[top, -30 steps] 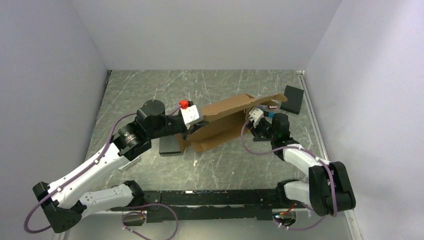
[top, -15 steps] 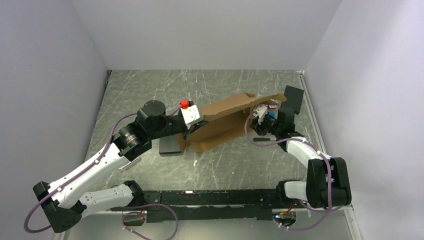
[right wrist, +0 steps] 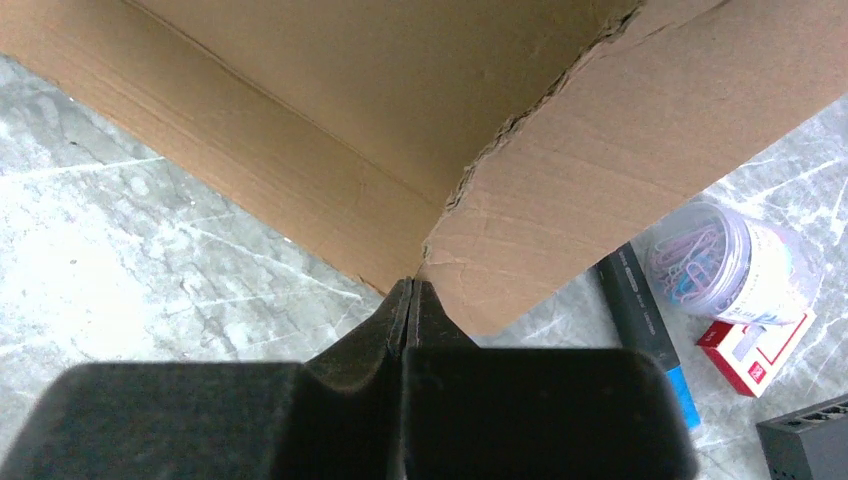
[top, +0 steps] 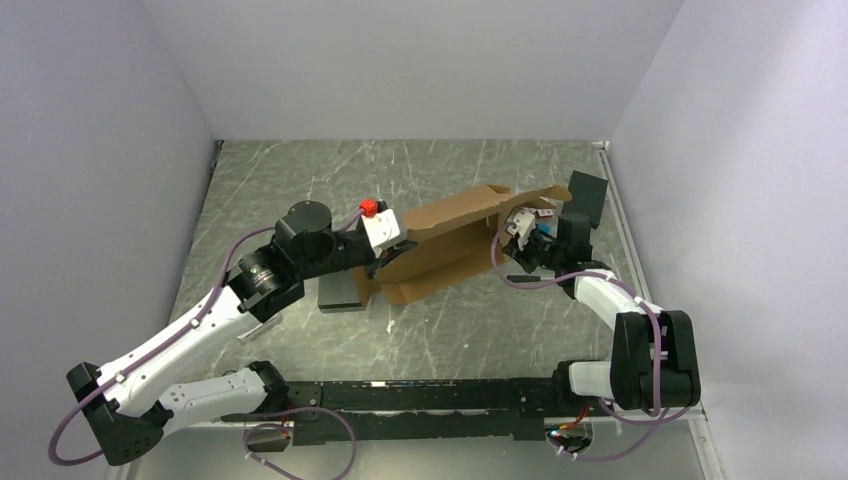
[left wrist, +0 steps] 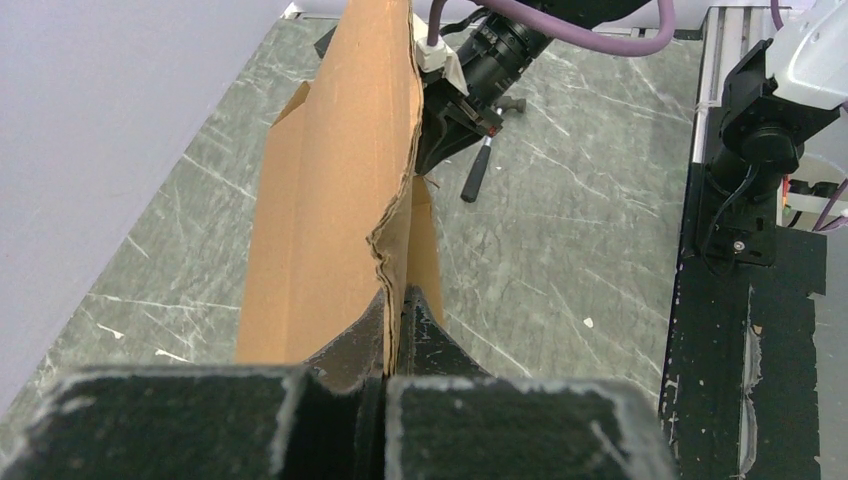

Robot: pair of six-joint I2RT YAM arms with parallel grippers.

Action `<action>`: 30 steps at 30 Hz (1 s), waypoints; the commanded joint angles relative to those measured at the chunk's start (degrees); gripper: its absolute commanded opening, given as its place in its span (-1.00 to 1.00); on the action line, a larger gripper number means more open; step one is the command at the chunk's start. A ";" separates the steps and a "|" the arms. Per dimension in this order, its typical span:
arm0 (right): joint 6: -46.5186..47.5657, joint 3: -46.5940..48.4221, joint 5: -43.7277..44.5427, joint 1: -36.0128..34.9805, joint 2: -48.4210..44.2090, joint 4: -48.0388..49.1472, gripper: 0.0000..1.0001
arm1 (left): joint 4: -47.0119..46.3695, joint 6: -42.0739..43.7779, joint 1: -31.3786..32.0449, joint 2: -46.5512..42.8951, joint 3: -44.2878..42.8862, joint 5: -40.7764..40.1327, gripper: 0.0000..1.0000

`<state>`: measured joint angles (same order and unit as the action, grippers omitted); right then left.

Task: Fold the paper box

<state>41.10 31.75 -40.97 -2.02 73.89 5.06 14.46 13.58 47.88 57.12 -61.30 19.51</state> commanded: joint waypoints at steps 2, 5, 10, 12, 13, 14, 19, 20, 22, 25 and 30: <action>-2.03 -1.33 -0.81 -0.69 -1.67 4.69 -1.00 | -0.57 -3.55 0.34 -0.52 0.26 0.37 -1.00; -1.74 -1.86 -0.72 -1.52 -1.71 5.20 -1.00 | -0.57 -3.86 0.31 -1.39 0.83 -0.26 -1.00; -1.14 -0.78 0.18 -2.71 -0.43 4.30 -1.00 | -0.28 -4.18 0.30 -2.98 2.28 -1.75 -1.00; -0.71 -0.13 0.31 -2.88 0.22 3.34 -1.00 | -0.16 -4.18 0.32 -3.60 2.79 -2.07 -1.00; -0.72 0.03 0.51 -2.92 0.40 3.28 -1.00 | 0.05 -4.18 0.32 -3.80 2.97 -2.22 -1.00; -0.72 0.10 0.66 -3.05 0.61 3.25 -1.00 | 0.24 -4.14 0.35 -4.00 3.13 -2.34 -1.00; 0.44 0.58 1.67 -3.22 0.50 2.37 -0.99 | 1.41 -3.91 0.35 -4.87 3.74 -3.24 -1.00; 0.85 0.59 1.87 -3.19 0.35 1.92 -0.96 | 1.51 -3.99 0.44 -5.17 3.97 -3.18 -1.00; 1.46 0.57 2.03 -3.06 -0.15 1.42 -0.89 | 1.74 -3.92 0.31 -5.71 4.36 -2.84 -1.00; 2.02 0.83 1.15 -2.45 -0.89 0.23 -0.79 | 2.16 -3.47 0.41 -6.14 4.61 -2.64 -1.00; 3.03 1.12 -1.32 -0.72 -2.18 -1.74 -0.64 | 2.09 -3.30 0.30 -6.28 4.86 -2.28 -1.00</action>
<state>42.28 30.37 -39.38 -3.97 73.97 4.84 15.66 12.29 47.88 51.77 -56.95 16.67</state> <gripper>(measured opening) 0.157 0.014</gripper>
